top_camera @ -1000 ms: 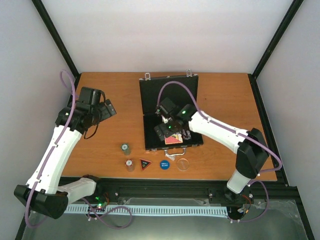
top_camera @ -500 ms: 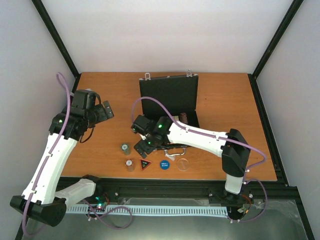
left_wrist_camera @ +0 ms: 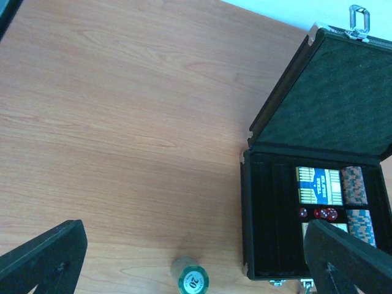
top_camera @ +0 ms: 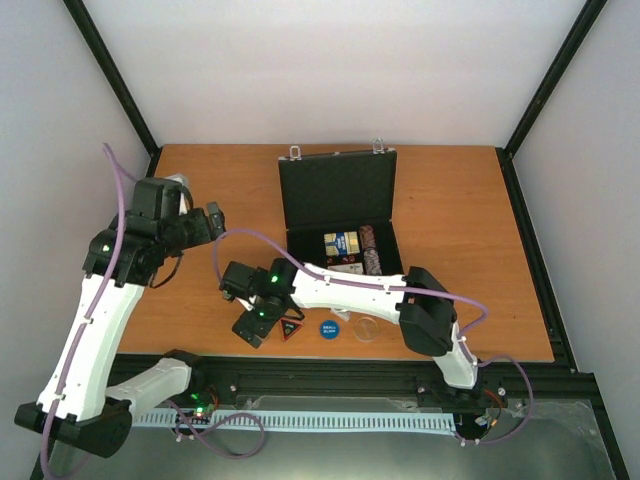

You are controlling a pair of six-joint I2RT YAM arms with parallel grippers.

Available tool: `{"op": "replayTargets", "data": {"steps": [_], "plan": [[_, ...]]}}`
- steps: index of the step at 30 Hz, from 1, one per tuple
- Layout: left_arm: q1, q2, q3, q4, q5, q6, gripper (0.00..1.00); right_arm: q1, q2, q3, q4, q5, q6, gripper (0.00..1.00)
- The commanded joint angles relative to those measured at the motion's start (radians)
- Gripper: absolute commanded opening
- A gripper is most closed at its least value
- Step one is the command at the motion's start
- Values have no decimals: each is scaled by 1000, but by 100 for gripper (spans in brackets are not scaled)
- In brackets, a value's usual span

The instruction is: Pack up texas hold em set

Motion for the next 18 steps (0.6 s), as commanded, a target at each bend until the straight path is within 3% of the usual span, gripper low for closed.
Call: {"op": "replayTargets", "data": {"steps": [1, 8, 12, 18], "plan": [[3, -54, 53, -51, 6, 44, 100, 1, 48, 61, -32, -29, 14, 97], [3, -66, 91, -91, -23, 71, 100, 0, 116, 84, -44, -81, 18, 87], [3, -65, 90, -94, -12, 76, 100, 0, 145, 86, -48, -98, 21, 76], [3, -71, 83, -104, -26, 92, 100, 0, 163, 89, -50, -86, 24, 74]]}}
